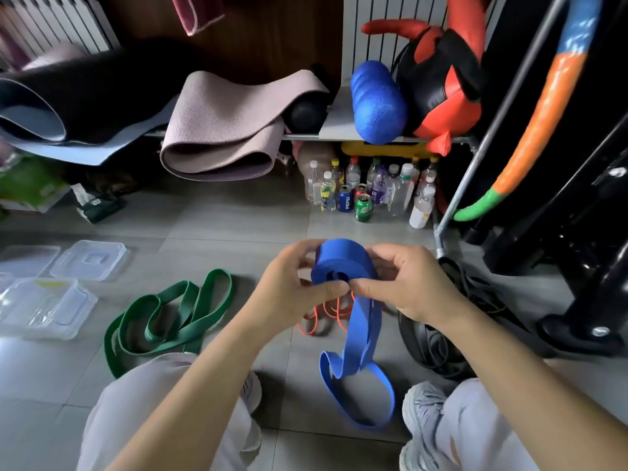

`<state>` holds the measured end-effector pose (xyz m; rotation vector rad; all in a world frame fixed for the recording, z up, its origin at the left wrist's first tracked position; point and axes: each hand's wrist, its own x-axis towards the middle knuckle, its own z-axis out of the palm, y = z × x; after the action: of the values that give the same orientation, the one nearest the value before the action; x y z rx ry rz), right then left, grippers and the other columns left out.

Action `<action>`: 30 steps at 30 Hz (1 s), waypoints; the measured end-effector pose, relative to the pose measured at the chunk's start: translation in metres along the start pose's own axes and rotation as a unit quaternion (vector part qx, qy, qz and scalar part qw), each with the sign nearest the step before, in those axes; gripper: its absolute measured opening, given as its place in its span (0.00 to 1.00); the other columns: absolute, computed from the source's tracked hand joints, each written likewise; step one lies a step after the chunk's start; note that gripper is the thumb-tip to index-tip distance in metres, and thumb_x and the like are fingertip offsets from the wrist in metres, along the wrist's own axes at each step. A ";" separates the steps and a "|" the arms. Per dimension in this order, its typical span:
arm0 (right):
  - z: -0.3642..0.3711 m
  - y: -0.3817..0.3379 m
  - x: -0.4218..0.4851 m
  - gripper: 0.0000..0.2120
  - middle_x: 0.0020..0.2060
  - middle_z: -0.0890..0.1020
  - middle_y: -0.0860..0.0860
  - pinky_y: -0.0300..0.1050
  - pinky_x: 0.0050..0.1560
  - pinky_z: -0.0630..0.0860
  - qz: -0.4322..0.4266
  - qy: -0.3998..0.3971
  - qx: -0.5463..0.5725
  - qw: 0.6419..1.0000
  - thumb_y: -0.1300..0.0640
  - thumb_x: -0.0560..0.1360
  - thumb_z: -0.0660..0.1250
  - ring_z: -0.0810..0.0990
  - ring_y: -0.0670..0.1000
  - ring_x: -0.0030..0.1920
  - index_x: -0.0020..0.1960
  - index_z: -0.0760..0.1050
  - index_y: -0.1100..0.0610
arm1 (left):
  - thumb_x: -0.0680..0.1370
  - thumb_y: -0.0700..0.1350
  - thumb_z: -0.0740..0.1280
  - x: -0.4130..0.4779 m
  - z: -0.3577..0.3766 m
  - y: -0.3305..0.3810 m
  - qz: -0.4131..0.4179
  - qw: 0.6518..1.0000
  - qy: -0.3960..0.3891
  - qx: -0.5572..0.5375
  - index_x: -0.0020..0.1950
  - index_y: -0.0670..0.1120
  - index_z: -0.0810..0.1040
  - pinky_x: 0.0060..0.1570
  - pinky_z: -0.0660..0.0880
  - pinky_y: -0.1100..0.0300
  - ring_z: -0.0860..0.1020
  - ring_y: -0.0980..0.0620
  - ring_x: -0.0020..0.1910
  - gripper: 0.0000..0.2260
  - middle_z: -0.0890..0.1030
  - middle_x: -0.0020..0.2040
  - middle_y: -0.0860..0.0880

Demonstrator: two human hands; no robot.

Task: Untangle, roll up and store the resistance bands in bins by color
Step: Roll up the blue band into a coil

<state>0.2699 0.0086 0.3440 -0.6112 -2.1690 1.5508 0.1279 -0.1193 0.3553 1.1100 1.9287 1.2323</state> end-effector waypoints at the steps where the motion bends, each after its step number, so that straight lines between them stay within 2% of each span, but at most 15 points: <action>1: 0.001 0.002 -0.002 0.14 0.42 0.85 0.50 0.57 0.49 0.80 0.000 -0.004 -0.064 0.998 0.57 0.65 0.78 0.84 0.54 0.44 0.49 0.81 0.50 | 0.67 0.45 0.77 -0.002 -0.002 0.000 0.028 0.996 0.001 0.087 0.64 0.51 0.72 0.54 0.75 0.58 0.75 0.57 0.54 0.28 0.76 0.59 0.54; 4: 0.009 0.004 -0.008 0.13 0.34 0.80 0.46 0.52 0.42 0.77 -0.017 -0.042 -0.212 0.976 0.51 0.65 0.78 0.79 0.53 0.38 0.47 0.80 0.50 | 0.69 0.46 0.75 -0.010 0.001 0.001 0.079 0.973 -0.056 0.211 0.65 0.52 0.73 0.48 0.69 0.71 0.73 0.59 0.51 0.26 0.77 0.58 0.54; 5: 0.013 0.002 -0.011 0.13 0.32 0.78 0.46 0.50 0.40 0.76 -0.022 -0.056 -0.234 0.970 0.50 0.65 0.78 0.76 0.52 0.36 0.47 0.80 0.51 | 0.70 0.46 0.75 -0.012 0.003 0.000 0.080 0.970 -0.067 0.222 0.63 0.52 0.75 0.47 0.69 0.73 0.73 0.58 0.48 0.23 0.78 0.56 0.53; 7: 0.017 -0.001 -0.016 0.15 0.34 0.79 0.48 0.52 0.41 0.76 -0.022 -0.059 -0.239 0.969 0.51 0.65 0.77 0.77 0.52 0.37 0.49 0.80 0.53 | 0.69 0.44 0.75 -0.016 0.004 0.000 0.062 0.975 -0.061 0.205 0.56 0.53 0.77 0.47 0.72 0.68 0.76 0.54 0.44 0.18 0.80 0.51 0.53; 11: 0.011 -0.003 -0.021 0.19 0.48 0.84 0.46 0.57 0.52 0.78 0.031 -0.030 -0.119 0.992 0.53 0.66 0.77 0.82 0.52 0.48 0.55 0.78 0.47 | 0.67 0.39 0.76 -0.018 0.002 0.002 0.039 0.995 -0.014 0.093 0.46 0.56 0.75 0.54 0.76 0.56 0.80 0.52 0.50 0.16 0.81 0.46 0.54; 13: 0.006 -0.003 -0.023 0.19 0.49 0.84 0.44 0.56 0.56 0.77 0.030 -0.029 -0.106 0.993 0.54 0.65 0.78 0.82 0.48 0.51 0.52 0.77 0.40 | 0.68 0.35 0.74 -0.019 0.001 0.000 0.046 0.998 -0.005 0.035 0.46 0.57 0.76 0.54 0.77 0.52 0.80 0.52 0.51 0.18 0.82 0.47 0.52; 15: 0.005 -0.001 -0.025 0.18 0.49 0.84 0.43 0.55 0.59 0.75 0.019 -0.017 -0.099 0.995 0.55 0.65 0.78 0.81 0.46 0.53 0.50 0.77 0.38 | 0.69 0.32 0.72 -0.020 0.000 -0.001 0.046 0.997 -0.010 -0.056 0.50 0.53 0.77 0.52 0.78 0.54 0.81 0.53 0.49 0.18 0.83 0.48 0.50; 18: 0.005 0.000 -0.025 0.20 0.48 0.84 0.43 0.55 0.60 0.75 0.021 0.007 -0.046 0.999 0.56 0.64 0.78 0.81 0.47 0.53 0.49 0.77 0.39 | 0.70 0.33 0.72 -0.021 0.000 0.000 0.026 0.968 -0.036 -0.247 0.55 0.44 0.77 0.45 0.77 0.62 0.81 0.54 0.45 0.16 0.84 0.45 0.50; 20: 0.007 0.000 -0.025 0.19 0.47 0.85 0.44 0.56 0.59 0.75 0.011 0.006 -0.014 1.000 0.56 0.64 0.78 0.82 0.48 0.52 0.49 0.78 0.40 | 0.70 0.36 0.69 -0.020 -0.002 0.001 0.004 0.940 -0.054 -0.337 0.56 0.44 0.77 0.46 0.78 0.61 0.82 0.52 0.47 0.15 0.84 0.46 0.49; 22: 0.011 0.001 -0.025 0.16 0.46 0.85 0.45 0.56 0.58 0.76 -0.006 0.019 0.016 1.000 0.57 0.65 0.78 0.83 0.49 0.50 0.47 0.79 0.41 | 0.70 0.34 0.71 -0.019 -0.003 0.003 -0.008 0.920 -0.076 -0.386 0.54 0.45 0.80 0.46 0.79 0.61 0.82 0.51 0.48 0.15 0.84 0.48 0.47; 24: 0.013 0.001 -0.025 0.16 0.45 0.85 0.45 0.53 0.58 0.77 -0.020 0.040 0.038 0.998 0.61 0.66 0.76 0.83 0.49 0.49 0.47 0.79 0.42 | 0.70 0.37 0.70 -0.018 -0.004 0.005 -0.013 0.910 -0.094 -0.403 0.53 0.45 0.80 0.45 0.79 0.62 0.82 0.51 0.48 0.12 0.83 0.47 0.46; 26: 0.014 0.000 -0.025 0.17 0.44 0.85 0.45 0.50 0.57 0.77 -0.022 0.045 0.069 0.996 0.64 0.67 0.75 0.83 0.49 0.48 0.46 0.80 0.42 | 0.73 0.38 0.68 -0.017 -0.003 0.003 -0.020 0.920 -0.090 -0.381 0.56 0.44 0.77 0.47 0.78 0.61 0.82 0.51 0.49 0.12 0.83 0.48 0.48; 27: 0.014 0.000 -0.024 0.17 0.44 0.85 0.45 0.50 0.57 0.77 -0.021 0.044 0.073 0.996 0.64 0.67 0.75 0.83 0.49 0.48 0.45 0.81 0.42 | 0.73 0.40 0.69 -0.016 -0.002 0.001 -0.019 0.939 -0.079 -0.335 0.58 0.44 0.75 0.48 0.78 0.61 0.81 0.51 0.50 0.14 0.83 0.48 0.50; 29: 0.012 0.004 -0.022 0.16 0.44 0.85 0.46 0.51 0.56 0.77 -0.014 0.044 0.031 0.998 0.61 0.67 0.76 0.83 0.50 0.48 0.45 0.81 0.40 | 0.71 0.44 0.73 -0.015 0.000 -0.004 -0.001 0.988 -0.039 -0.151 0.62 0.48 0.72 0.50 0.77 0.61 0.78 0.53 0.54 0.22 0.80 0.53 0.53; 30: 0.010 0.007 -0.021 0.15 0.44 0.85 0.47 0.53 0.54 0.78 -0.010 0.038 -0.011 0.999 0.60 0.67 0.76 0.83 0.51 0.47 0.46 0.80 0.42 | 0.69 0.45 0.75 -0.015 0.001 -0.006 0.018 0.998 -0.015 -0.051 0.66 0.49 0.68 0.51 0.75 0.62 0.76 0.54 0.57 0.28 0.77 0.57 0.54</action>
<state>0.2819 -0.0092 0.3331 -0.6425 -2.1320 1.4719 0.1343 -0.1335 0.3505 1.1074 1.8100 1.3107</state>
